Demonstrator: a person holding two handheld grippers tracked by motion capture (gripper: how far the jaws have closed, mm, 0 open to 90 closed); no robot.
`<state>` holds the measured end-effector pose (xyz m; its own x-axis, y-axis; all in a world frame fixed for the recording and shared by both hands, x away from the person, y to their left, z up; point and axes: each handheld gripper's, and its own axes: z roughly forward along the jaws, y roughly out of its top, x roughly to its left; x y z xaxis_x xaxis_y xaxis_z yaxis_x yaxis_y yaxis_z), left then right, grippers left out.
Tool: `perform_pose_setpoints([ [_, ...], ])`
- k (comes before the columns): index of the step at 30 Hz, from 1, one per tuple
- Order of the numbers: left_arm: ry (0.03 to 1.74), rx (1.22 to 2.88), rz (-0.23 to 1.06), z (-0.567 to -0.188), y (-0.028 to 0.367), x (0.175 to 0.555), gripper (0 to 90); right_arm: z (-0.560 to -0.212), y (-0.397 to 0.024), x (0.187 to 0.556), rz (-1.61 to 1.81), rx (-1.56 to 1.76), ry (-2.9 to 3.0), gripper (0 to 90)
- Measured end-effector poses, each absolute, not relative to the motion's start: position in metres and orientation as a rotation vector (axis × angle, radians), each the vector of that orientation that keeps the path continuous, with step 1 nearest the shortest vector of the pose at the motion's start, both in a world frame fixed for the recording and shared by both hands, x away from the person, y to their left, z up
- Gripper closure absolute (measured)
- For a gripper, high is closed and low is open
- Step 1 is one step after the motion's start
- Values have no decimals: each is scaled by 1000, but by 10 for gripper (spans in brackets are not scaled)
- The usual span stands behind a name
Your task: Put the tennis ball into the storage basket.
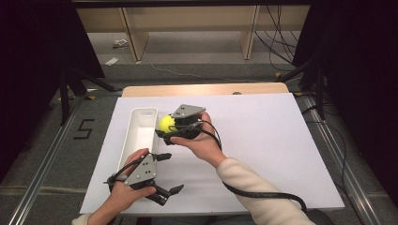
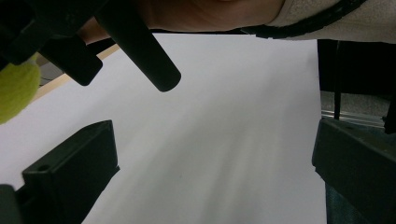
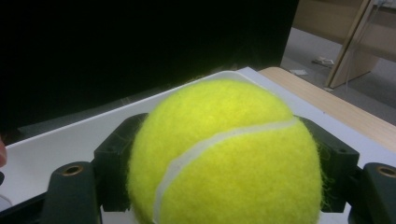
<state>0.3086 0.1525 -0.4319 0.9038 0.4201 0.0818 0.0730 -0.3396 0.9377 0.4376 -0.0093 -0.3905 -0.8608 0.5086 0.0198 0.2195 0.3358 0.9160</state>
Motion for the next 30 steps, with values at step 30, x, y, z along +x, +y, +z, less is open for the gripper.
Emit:
perform_pose_setpoints([
  [30,358,1902,373,-432,152,308,0,-387,6,443,1535,624,2368,263],
])
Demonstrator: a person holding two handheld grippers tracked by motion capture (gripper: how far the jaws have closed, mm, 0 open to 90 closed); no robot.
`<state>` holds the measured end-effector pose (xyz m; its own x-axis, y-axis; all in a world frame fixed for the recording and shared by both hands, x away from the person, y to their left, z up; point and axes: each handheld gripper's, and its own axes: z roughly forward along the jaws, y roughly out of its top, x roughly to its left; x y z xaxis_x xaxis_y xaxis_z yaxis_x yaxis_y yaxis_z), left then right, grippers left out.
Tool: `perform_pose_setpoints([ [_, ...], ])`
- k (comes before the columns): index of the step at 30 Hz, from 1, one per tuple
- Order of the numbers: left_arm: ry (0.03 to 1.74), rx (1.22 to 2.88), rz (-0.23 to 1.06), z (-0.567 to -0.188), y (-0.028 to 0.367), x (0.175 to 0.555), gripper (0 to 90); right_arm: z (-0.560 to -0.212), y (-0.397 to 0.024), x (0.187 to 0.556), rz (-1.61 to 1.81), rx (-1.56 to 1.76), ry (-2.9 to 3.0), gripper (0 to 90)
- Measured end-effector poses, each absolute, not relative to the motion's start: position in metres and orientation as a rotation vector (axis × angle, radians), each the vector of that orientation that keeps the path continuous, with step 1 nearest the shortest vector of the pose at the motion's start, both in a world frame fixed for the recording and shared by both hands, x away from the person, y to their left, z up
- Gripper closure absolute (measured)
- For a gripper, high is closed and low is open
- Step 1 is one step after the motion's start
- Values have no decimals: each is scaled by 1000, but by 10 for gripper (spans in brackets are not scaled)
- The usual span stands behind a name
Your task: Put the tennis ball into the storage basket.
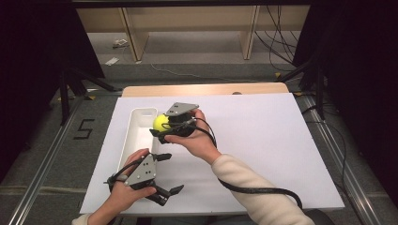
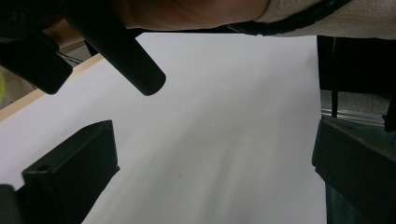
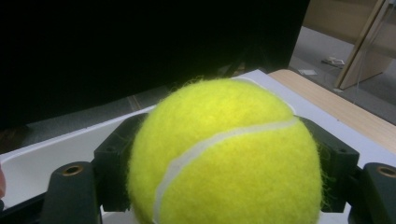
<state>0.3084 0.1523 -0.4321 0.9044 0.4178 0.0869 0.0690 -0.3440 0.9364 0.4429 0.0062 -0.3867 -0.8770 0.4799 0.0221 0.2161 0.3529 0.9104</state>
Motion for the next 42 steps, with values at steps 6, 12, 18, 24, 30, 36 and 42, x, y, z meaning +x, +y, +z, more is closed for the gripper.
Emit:
perform_pose_setpoints([
  [6,357,1903,374,-432,152,308,0,-386,8,445,1536,625,2378,263],
  [12,355,1904,374,-432,152,308,0,-385,10,446,1538,618,2378,263],
  [18,351,1906,376,-432,152,308,0,-385,12,446,1543,618,2383,263],
  [24,350,1907,378,-432,151,308,0,-385,14,447,1537,616,2392,263],
  [30,349,1908,378,-432,151,308,0,-385,15,448,1538,614,2390,263],
  [36,348,1909,378,-432,151,308,0,-385,17,449,1540,619,2393,263],
  [42,348,1909,379,-432,152,308,0,-385,19,451,1533,614,2412,263],
])
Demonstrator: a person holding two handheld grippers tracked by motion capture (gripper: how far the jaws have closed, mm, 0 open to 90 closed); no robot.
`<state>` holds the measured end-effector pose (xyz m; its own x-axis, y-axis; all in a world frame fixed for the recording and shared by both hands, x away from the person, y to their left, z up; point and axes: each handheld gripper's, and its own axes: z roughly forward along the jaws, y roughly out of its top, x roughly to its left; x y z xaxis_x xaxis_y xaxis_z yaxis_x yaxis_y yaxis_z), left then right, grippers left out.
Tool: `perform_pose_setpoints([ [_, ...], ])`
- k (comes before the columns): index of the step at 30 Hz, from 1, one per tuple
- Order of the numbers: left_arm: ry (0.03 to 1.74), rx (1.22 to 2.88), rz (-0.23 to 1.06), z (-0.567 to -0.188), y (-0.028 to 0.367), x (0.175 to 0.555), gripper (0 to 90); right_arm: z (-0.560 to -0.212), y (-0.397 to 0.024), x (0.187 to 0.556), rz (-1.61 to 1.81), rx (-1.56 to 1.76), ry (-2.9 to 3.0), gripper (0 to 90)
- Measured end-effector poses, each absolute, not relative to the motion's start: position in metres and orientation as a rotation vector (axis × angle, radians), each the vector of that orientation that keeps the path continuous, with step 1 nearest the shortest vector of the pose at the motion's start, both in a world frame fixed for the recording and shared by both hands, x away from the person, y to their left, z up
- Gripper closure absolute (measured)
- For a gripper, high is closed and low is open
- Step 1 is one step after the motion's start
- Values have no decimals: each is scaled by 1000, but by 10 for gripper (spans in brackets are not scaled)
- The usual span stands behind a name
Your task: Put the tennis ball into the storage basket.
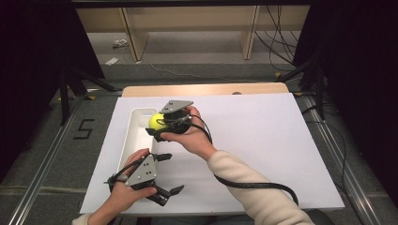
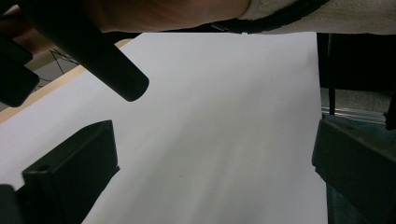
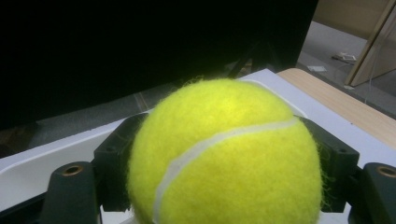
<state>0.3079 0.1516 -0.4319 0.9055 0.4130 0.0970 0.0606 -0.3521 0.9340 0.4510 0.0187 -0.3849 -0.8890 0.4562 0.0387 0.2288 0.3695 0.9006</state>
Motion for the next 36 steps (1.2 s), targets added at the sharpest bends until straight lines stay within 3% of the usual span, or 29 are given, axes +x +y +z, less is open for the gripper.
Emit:
perform_pose_setpoints([
  [36,344,1913,382,-432,152,308,0,-384,33,455,1531,591,2439,262],
])
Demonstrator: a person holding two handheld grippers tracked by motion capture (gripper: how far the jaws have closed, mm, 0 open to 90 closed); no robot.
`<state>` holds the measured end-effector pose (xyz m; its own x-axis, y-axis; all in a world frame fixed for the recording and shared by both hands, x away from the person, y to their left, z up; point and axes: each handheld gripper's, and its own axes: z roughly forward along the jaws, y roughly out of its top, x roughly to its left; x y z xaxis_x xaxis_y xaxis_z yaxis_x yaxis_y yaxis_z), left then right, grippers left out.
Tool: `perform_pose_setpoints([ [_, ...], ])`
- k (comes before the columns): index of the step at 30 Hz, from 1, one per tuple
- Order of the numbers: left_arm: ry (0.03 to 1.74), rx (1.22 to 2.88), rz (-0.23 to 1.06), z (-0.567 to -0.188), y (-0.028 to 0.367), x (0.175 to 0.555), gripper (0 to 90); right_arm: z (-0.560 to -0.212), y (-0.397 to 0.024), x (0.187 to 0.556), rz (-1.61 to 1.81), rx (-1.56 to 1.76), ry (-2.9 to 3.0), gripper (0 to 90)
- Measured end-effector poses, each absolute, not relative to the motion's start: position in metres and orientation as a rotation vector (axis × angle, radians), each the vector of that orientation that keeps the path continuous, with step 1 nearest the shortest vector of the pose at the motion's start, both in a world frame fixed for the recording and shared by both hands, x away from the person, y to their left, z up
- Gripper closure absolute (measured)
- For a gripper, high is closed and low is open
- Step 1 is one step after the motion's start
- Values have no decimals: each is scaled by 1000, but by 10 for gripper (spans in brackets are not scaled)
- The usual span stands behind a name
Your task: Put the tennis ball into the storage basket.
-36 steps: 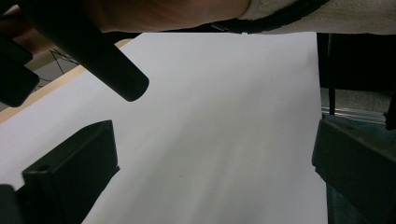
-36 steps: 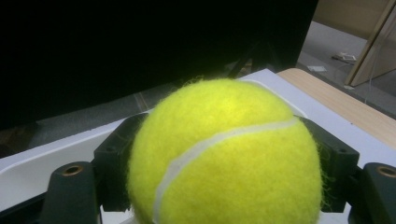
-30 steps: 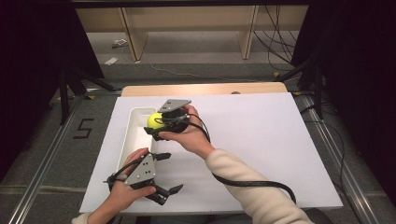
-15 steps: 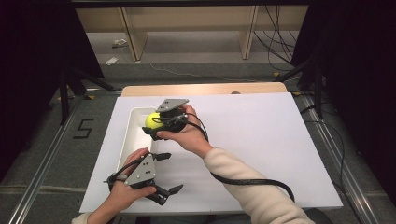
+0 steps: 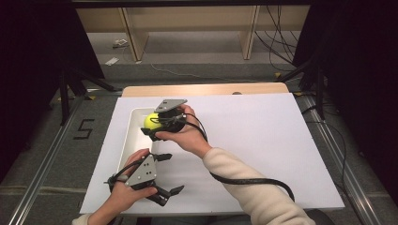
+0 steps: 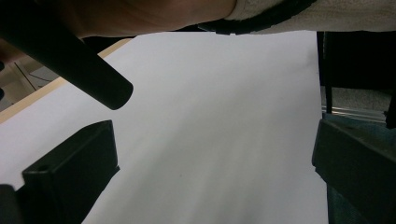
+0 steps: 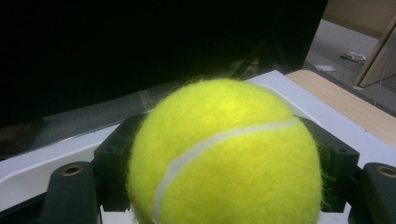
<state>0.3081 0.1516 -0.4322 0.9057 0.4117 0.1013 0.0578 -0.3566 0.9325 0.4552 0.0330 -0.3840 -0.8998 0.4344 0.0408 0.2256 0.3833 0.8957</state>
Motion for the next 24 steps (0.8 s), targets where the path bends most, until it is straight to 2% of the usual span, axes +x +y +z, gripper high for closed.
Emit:
perform_pose_setpoints([
  [24,337,1915,379,-432,151,308,0,-387,48,457,1535,575,2466,262],
])
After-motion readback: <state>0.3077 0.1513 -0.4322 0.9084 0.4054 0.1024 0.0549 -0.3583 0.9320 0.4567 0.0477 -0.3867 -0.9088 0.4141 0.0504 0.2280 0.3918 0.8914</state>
